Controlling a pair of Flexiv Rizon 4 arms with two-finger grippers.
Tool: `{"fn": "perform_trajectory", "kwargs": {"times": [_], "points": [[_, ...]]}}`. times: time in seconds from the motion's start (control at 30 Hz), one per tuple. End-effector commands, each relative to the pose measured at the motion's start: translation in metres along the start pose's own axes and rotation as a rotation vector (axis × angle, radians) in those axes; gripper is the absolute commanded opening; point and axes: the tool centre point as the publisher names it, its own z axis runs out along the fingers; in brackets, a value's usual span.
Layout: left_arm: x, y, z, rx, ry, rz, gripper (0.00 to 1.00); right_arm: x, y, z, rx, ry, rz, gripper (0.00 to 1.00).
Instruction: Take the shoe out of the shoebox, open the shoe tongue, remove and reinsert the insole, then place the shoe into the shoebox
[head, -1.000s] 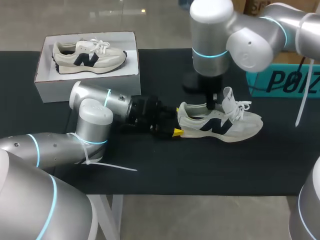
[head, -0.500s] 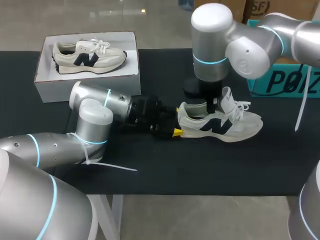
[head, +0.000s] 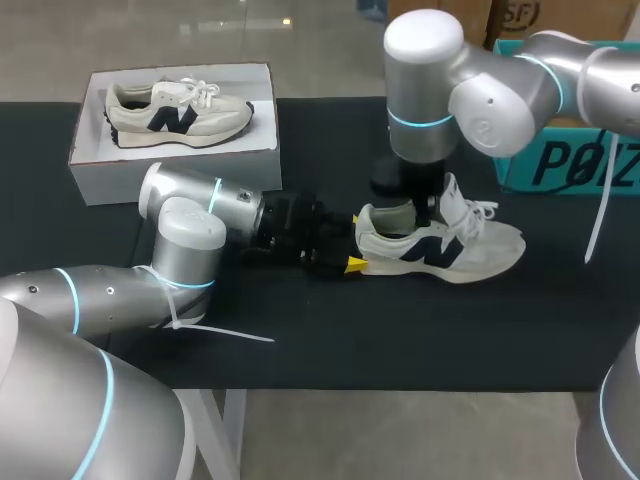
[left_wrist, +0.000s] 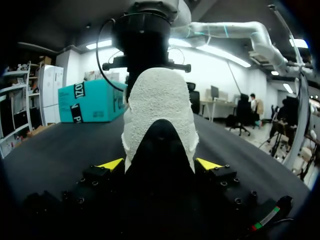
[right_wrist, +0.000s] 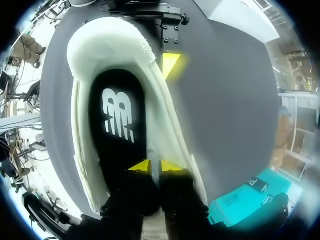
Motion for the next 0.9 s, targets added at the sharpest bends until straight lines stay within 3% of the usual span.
{"fn": "perform_trajectory", "kwargs": {"times": [0.03,0.1,0.43,0.67,0.7,0.73,0.77,0.9], "points": [[0.000,0.003,0.001,-0.004,0.002,0.000,0.00,-0.003,0.003,0.002,0.002,0.006,0.000,0.25],[0.000,0.003,0.001,-0.004,0.002,0.000,0.00,-0.003,0.003,0.003,0.001,0.008,-0.001,0.31],[0.000,0.003,0.001,-0.004,0.002,0.000,0.00,0.006,0.003,0.015,0.007,0.022,0.009,0.32],[0.000,0.003,0.001,-0.004,0.002,0.000,0.00,0.024,0.013,0.051,0.014,0.084,-0.007,0.42],[0.000,0.003,0.001,-0.004,0.002,0.000,0.00,0.028,0.015,0.058,0.018,0.095,-0.011,0.40],[0.000,0.003,0.001,-0.004,0.002,0.000,0.00,0.031,0.016,0.063,0.019,0.106,-0.011,0.24],[0.000,0.003,0.001,-0.004,0.002,0.000,0.00,0.034,0.016,0.068,0.017,0.116,-0.011,0.00],[0.000,0.003,0.001,-0.004,0.002,0.000,0.00,0.042,0.014,0.071,0.011,0.131,-0.008,0.00]]}}
